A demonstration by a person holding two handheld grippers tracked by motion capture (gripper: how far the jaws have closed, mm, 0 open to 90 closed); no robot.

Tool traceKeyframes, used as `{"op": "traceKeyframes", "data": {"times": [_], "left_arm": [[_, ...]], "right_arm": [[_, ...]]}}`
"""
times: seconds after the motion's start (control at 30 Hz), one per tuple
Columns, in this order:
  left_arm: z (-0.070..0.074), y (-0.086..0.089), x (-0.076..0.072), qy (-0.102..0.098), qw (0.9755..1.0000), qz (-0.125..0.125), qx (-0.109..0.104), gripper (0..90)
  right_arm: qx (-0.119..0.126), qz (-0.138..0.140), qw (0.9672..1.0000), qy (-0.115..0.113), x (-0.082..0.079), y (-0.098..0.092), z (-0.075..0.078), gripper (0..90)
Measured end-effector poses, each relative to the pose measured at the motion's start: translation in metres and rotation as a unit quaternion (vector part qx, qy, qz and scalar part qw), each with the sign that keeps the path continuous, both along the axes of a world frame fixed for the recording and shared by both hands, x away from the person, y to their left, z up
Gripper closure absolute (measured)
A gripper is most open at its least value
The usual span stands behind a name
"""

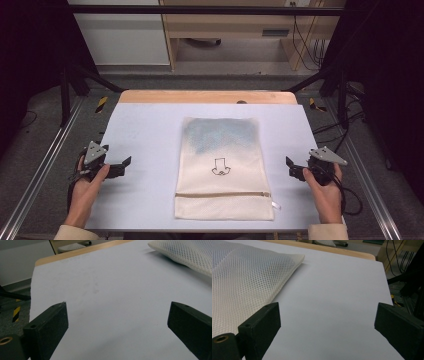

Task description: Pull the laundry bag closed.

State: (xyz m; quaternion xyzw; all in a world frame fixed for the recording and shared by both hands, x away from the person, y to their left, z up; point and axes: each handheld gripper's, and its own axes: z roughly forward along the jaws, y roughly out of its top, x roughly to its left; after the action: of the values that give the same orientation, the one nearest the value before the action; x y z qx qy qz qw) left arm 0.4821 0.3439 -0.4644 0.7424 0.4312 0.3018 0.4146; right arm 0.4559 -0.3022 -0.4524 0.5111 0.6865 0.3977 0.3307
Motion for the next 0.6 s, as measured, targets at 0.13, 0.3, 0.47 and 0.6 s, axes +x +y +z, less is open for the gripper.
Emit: {"op": "traceKeyframes", "data": {"times": [0.13,0.3,0.47,0.6], "left_arm": [[-0.003,0.0,0.002,0.005,1.0,0.0,0.002,3.1],[-0.006,0.002,0.003,0.009,1.0,0.001,-0.001,3.1],[-0.007,0.003,0.003,0.009,0.9999,0.003,-0.006,3.1],[-0.009,0.002,0.002,0.005,0.9999,0.001,-0.011,3.1]], "right_arm": [[0.0,-0.001,1.0,0.0,0.0,0.0,-0.005,7.2],[-0.003,-0.002,1.0,-0.002,0.001,0.001,-0.01,7.2],[-0.005,-0.004,1.0,-0.002,0.0,0.001,-0.013,7.2],[-0.004,-0.003,1.0,-0.005,-0.001,0.002,-0.015,7.2]]}}
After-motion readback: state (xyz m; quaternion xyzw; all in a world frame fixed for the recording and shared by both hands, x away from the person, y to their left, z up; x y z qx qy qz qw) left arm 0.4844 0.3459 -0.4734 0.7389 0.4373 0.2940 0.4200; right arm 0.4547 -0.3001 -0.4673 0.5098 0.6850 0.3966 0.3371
